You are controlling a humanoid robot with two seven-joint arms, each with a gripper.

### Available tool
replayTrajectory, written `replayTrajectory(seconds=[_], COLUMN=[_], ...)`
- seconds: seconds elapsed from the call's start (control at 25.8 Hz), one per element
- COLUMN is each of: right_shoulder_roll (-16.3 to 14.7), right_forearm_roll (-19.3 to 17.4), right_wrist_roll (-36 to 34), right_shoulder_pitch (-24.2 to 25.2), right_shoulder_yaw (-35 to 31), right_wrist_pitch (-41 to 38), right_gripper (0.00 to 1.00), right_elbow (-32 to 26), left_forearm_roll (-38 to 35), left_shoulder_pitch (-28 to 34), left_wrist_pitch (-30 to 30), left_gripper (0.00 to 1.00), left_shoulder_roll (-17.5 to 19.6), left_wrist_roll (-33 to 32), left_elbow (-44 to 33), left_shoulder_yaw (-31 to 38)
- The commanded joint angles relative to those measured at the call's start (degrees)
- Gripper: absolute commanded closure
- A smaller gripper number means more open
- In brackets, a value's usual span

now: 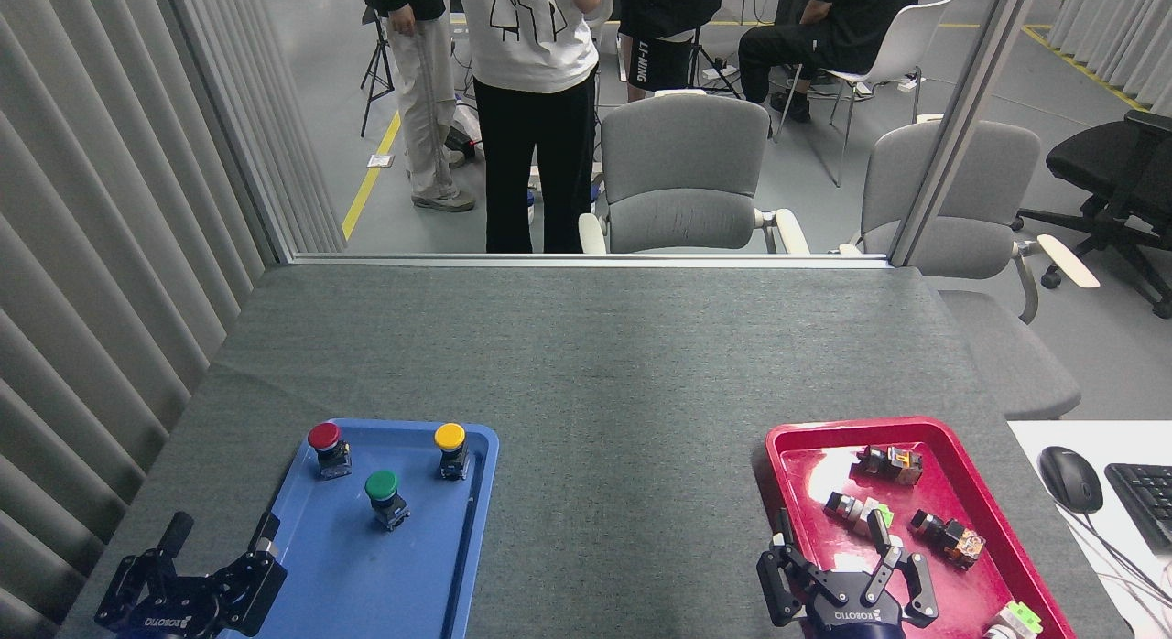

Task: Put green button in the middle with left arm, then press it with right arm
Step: 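Move the left gripper forward toward the green button on the blue tray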

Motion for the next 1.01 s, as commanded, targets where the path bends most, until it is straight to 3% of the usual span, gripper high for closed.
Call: replayTrajectory(seconds=[0.0,0.58,0.78,0.97], right_shoulder_roll=[0.0,0.88,0.88,0.88], right_forearm_roll=[-0.02,0.06,0.06,0.15], right_wrist_roll=[0.06,0.23,0.23,0.23], right_shoulder_pitch=[0.01,0.1,0.1,0.1], right_shoulder_yaw=[0.0,0.09,0.0,0.09], right_wrist_pitch=[0.02,0.11,0.11,0.19], right_gripper=[0.01,0.01,0.01,0.01], right_elbow=[0.0,0.0,0.0,0.0], left_forearm_roll=[1.23,3.61,3.61,3.43], left_shoulder_pitch=[0.1,0.28,-0.16,-2.36], left_wrist_pitch=[-1.32,-2.99,-2.99,-3.87], left_gripper=[0.01,0.01,0.01,0.01], left_shoulder_roll=[0.06,-0.47,-3.54,-3.72], left_wrist_roll=[1.16,2.92,2.66,2.39], left_elbow=[0.05,-1.18,-0.65,2.07], left_shoulder_yaw=[0.15,2.17,-0.73,-3.02])
